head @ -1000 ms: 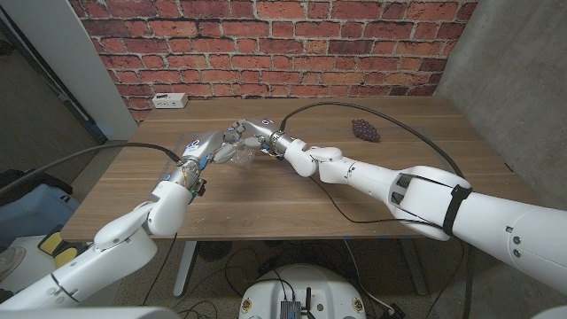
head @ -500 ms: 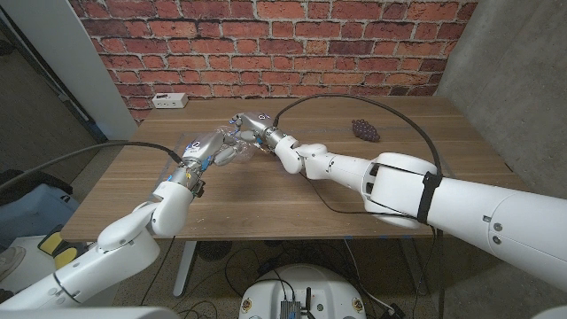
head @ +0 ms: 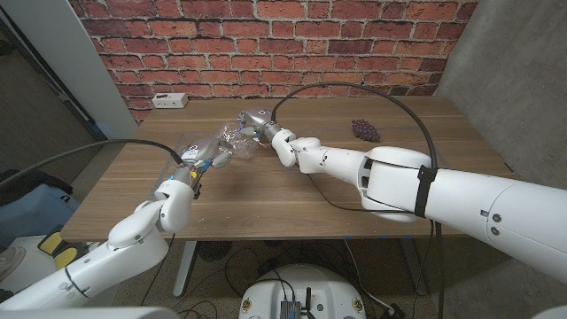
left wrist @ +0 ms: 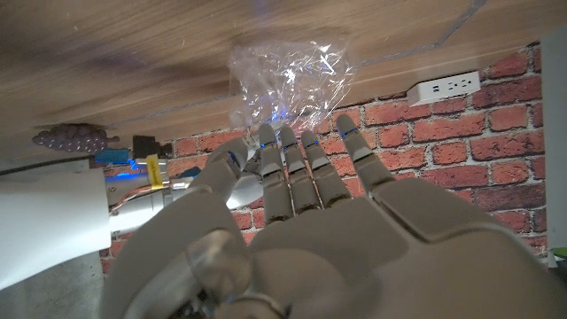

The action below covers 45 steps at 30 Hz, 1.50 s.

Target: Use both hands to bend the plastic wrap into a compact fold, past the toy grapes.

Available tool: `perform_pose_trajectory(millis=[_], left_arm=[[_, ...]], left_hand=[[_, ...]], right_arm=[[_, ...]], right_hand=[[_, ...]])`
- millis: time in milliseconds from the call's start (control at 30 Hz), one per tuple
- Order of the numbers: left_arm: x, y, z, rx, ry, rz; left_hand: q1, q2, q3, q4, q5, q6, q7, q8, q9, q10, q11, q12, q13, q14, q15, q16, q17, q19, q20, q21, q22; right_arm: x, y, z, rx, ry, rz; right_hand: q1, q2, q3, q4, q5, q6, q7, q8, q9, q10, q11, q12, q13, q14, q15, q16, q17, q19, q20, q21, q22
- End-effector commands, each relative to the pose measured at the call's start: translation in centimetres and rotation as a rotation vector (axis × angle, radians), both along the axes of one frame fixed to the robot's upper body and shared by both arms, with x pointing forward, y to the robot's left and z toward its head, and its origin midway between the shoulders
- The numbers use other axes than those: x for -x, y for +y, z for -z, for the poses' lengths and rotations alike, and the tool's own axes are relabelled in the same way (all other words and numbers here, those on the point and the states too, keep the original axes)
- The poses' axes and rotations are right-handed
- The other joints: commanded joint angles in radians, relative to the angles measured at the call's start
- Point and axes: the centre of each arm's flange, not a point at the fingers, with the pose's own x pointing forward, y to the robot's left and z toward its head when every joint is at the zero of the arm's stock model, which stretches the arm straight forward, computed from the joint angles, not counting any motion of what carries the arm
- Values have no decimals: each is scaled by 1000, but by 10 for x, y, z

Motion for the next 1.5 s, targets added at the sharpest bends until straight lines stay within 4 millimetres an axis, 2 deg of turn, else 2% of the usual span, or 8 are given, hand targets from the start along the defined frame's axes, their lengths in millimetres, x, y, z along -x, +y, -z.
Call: perform_pose_trajectory(millis=[33,233,667,833,1033,1200,1333,1500], left_arm=[[-23,14,3,-4,130,-141],[-37,12,-2,-28,185,-116],[-55,5,-13,-60,190,-93],[-61,5,-14,-56,195,-93],[-67,2,-15,-62,177,-70],[-78,1,-19,-78,197,-63],[-87,0,-21,-91,208,-76],[-99,-1,-25,-98,264,-98]], left_hand=[[-5,-6,-7,3,-3,-44,-5,-7,-1,-40,-1,-13,-9,-44,-11,-1,2,-25,-6,-13,1],[-8,-1,-34,6,-16,-155,-51,-10,-8,-139,-6,-21,-35,-128,-13,2,0,-78,-27,-42,-1],[-12,1,-57,8,-24,-258,-77,-10,-10,-222,-21,-21,-57,-197,-3,1,-2,-123,-14,-68,-1],[-16,-6,-63,8,-25,-266,-78,-7,-11,-231,-25,-19,-61,-210,-3,0,-2,-135,-12,-75,0],[-15,-6,-67,6,-26,-276,-81,-2,-11,-243,-59,-15,-67,-221,-14,3,-3,-146,-17,-81,0],[-13,7,-68,10,-26,-292,-89,-2,-12,-253,-57,-12,-72,-248,-17,0,-2,-172,-18,-94,0],[-18,20,-73,20,-26,-301,-84,-1,-12,-269,-52,-13,-75,-270,-16,0,1,-188,-16,-103,1],[-44,37,-87,55,-28,-323,-51,-1,-12,-283,-52,-10,-81,-282,-22,10,9,-197,-14,-108,2]], right_arm=[[-4,-15,-1,-32,-41,4],[-1,-20,-1,-50,-86,-28],[3,-21,0,-46,-129,-59],[3,-11,0,-9,-103,-39],[3,-3,-1,29,-82,-19],[5,4,0,50,-81,-17],[7,7,-1,49,-79,-18],[8,9,-4,42,-84,-19]], right_hand=[[2,-2,9,1,-6,-2,1,9,5,14,0,-6,4,14,-174,-2,4,13,2,6,1],[2,-4,14,5,-9,-4,0,14,11,19,-9,-8,7,21,-174,-3,5,14,3,8,1],[-2,-10,20,14,-15,-10,-17,13,7,26,-13,-12,12,23,-174,-10,5,11,0,9,1],[-4,-14,21,19,-18,-11,-36,8,-2,28,-20,-16,15,24,-174,-14,4,12,0,10,1],[-11,-21,17,25,-21,-7,-43,6,-10,34,-21,-16,16,26,-171,-17,3,15,4,11,1],[-21,-34,9,32,-27,0,-66,-3,-26,53,-27,-14,19,30,-173,-22,0,16,11,12,0],[-20,-35,8,33,-29,3,-67,-8,-35,54,-29,-15,19,34,-174,-24,-1,16,9,12,0],[-17,-36,8,32,-30,8,-67,-13,-43,60,-30,-16,20,38,-175,-26,-2,16,10,12,-1]])
